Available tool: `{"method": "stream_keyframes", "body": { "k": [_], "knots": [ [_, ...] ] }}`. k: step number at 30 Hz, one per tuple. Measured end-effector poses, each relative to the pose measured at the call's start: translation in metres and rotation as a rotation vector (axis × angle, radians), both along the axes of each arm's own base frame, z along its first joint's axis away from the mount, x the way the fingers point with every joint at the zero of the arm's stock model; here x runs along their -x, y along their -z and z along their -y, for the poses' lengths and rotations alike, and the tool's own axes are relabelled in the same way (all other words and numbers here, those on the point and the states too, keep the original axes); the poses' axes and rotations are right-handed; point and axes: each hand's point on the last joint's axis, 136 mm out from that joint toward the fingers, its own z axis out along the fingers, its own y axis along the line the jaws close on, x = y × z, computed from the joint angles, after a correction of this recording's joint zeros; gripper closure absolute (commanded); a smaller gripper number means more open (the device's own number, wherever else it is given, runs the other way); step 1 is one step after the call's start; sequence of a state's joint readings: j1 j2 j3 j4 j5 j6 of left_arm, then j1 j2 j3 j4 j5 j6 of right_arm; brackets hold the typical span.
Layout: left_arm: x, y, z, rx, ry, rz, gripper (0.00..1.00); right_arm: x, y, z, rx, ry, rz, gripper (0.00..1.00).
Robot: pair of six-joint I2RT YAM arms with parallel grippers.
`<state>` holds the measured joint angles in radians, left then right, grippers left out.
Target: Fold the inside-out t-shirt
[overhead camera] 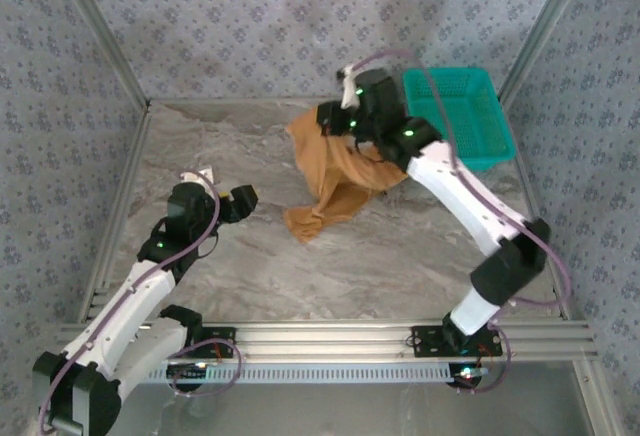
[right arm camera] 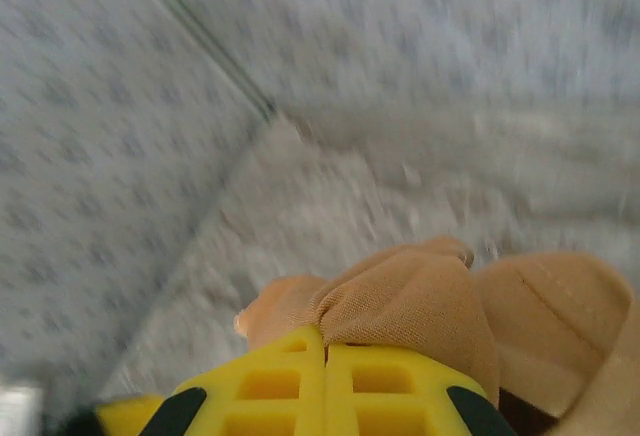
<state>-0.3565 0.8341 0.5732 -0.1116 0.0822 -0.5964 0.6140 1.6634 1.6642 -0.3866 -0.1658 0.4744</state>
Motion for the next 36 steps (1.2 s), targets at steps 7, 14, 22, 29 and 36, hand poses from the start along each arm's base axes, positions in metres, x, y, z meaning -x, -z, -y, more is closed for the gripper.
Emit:
{"method": "stream_keyframes", "body": {
  "k": [7, 14, 22, 29, 36],
  "knots": [
    [0.010, 0.021, 0.019, 0.011, 0.040, -0.062, 0.21, 0.028, 0.180, -0.003, 0.213, -0.045, -0.356, 0.51],
    [0.011, 0.053, 0.034, -0.018, 0.055, -0.151, 0.19, 0.041, 0.176, 0.018, 0.294, -0.033, -0.280, 0.27],
    [0.012, 0.110, 0.060, -0.104, 0.111, -0.301, 0.20, 0.055, 0.168, 0.075, 0.355, 0.093, -0.169, 0.12],
    [-0.001, 0.139, 0.068, -0.157, 0.107, -0.380, 0.34, 0.076, 0.200, 0.112, 0.401, 0.140, -0.215, 0.15],
    [-0.009, 0.148, 0.073, -0.158, 0.099, -0.403, 0.64, 0.080, 0.215, 0.111, 0.386, 0.125, -0.230, 0.26]
  ]
}}
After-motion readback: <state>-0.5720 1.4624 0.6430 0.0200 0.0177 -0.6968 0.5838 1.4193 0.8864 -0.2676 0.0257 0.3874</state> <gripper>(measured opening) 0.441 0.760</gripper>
